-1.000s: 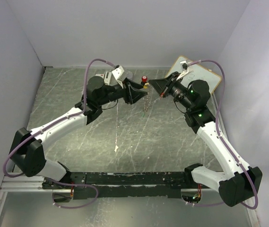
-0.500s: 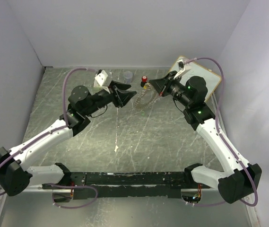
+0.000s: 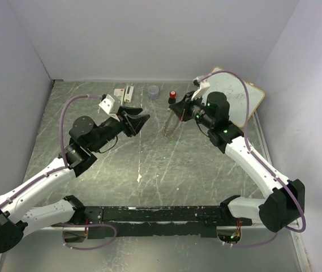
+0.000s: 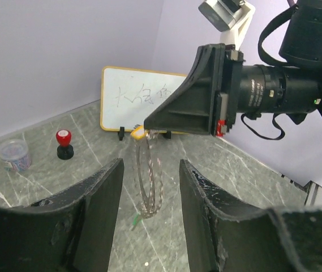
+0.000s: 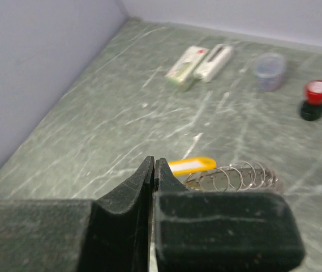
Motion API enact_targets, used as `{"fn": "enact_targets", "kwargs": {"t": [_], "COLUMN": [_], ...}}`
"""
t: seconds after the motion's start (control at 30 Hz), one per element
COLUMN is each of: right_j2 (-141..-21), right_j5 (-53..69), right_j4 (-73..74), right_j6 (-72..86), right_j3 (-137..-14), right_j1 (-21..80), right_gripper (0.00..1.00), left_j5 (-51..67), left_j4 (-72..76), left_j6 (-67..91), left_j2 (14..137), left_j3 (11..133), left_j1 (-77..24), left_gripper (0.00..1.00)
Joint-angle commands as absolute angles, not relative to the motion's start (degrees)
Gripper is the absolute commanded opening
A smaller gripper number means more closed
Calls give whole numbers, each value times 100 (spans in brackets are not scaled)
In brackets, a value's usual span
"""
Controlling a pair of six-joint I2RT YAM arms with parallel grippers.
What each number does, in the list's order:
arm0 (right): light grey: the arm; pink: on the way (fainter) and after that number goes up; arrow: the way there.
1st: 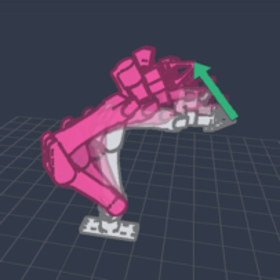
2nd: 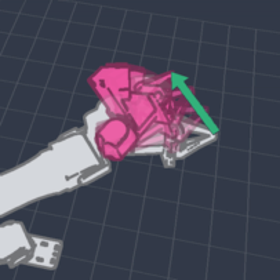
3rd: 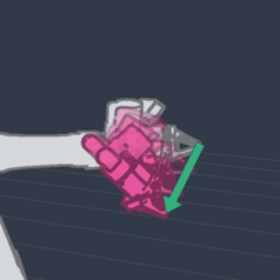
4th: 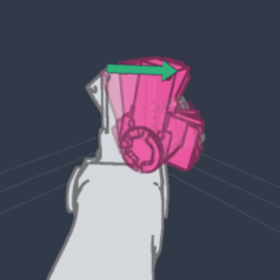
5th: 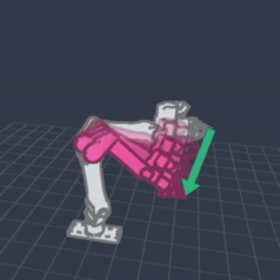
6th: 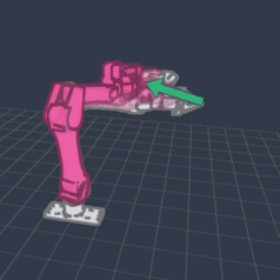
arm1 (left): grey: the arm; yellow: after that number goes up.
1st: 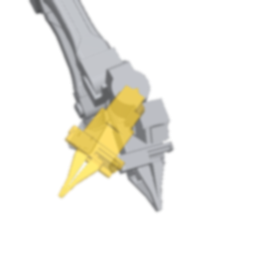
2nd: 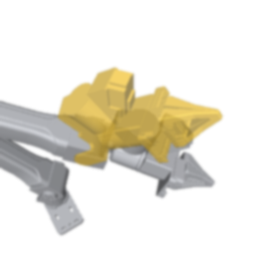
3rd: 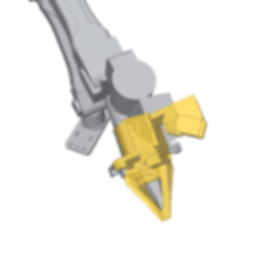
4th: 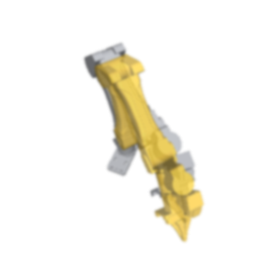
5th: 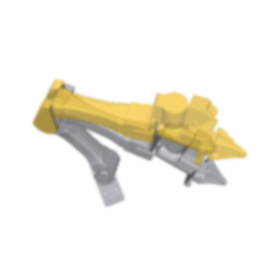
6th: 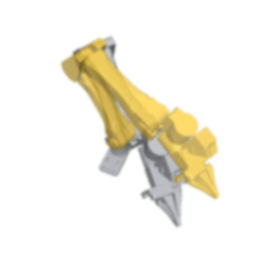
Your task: Put the keys on the keyring
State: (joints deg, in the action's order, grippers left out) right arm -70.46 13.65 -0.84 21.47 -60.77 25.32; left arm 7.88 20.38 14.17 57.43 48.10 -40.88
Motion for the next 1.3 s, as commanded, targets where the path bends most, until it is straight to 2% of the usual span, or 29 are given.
{"fn": "enact_targets", "kwargs": {"t": [0.0, 0.13, 0.2, 0.53, 0.97, 1.27], "right_j2": [-6888, -6939, -6845, -6549, -6146, -5931], "right_j5": [2274, -561, -892, -603, 13, 483], "right_j4": [-1153, 131, 91, -75, -314, -398], "right_j6": [1866, 2161, 2204, 2384, 2510, 2573], "right_j3": [-5879, -6247, -6181, -6057, -5925, -5878], "right_j1": [2803, 2802, 2804, 2804, 2804, 2804], "right_gripper": [0, 0, 0, 0, 0, 0], "left_j5": [750, 973, 1072, 1564, 2734, 2942], "left_j4": [1946, 1978, 2038, 2199, 2875, 3122], "left_j6": [1467, 1548, 1591, 1720, 1614, 1545], "left_j2": [5681, 5760, 5802, 6131, 7254, 7662], "left_j3": [4724, 4706, 4678, 4712, 5350, 5761], "left_j1": [-4098, -4097, -4104, -4099, -4096, -4103], "left_gripper": [54, 54, 54, 51, 48, 49]}}
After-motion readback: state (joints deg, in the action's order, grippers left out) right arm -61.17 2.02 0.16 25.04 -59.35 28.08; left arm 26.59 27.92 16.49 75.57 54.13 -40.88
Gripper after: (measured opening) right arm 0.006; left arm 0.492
